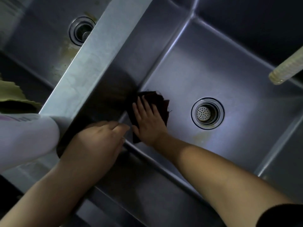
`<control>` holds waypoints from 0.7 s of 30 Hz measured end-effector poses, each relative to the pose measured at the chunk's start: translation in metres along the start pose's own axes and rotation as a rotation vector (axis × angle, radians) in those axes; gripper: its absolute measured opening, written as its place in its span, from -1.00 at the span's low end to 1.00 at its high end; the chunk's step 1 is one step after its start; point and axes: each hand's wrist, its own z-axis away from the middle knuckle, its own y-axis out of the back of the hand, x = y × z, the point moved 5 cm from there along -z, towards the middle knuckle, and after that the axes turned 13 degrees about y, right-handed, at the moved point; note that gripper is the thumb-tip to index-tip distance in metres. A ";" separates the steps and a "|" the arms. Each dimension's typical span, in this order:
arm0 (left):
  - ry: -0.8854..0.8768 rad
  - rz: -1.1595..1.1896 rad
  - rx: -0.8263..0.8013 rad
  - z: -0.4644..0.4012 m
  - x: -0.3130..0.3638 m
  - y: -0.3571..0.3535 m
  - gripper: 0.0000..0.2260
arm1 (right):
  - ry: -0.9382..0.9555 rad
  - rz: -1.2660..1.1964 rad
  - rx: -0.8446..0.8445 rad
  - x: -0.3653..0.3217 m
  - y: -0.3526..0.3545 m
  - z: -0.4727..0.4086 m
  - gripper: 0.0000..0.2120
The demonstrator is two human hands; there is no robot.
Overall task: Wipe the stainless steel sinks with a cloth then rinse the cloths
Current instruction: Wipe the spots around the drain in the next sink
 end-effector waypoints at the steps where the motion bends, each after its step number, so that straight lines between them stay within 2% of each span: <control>1: -0.012 -0.009 0.003 0.000 0.001 0.000 -0.71 | 0.042 0.002 -0.010 -0.009 -0.004 0.002 -0.27; 6: -0.075 -0.066 0.018 0.002 0.010 -0.001 -0.72 | 0.227 -0.005 -0.061 -0.032 -0.014 0.027 -0.34; 10: -0.133 -0.164 -0.004 -0.004 0.021 -0.004 -0.76 | 0.325 -0.017 -0.103 -0.022 -0.019 0.066 -0.38; 13: -0.214 -0.191 -0.004 -0.014 0.039 -0.002 -0.94 | 0.311 0.001 -0.112 -0.002 -0.021 0.106 -0.34; 18: -0.270 -0.202 -0.078 -0.041 0.067 -0.008 -0.88 | 0.266 0.033 -0.103 0.039 -0.015 0.137 -0.28; 19: -0.280 -0.240 -0.089 -0.051 0.073 -0.014 -0.90 | 0.244 0.035 -0.094 0.046 -0.012 0.135 -0.28; 21: -0.244 -0.331 -0.165 -0.076 0.078 -0.030 -0.83 | 0.163 0.044 -0.050 0.064 -0.001 0.124 -0.26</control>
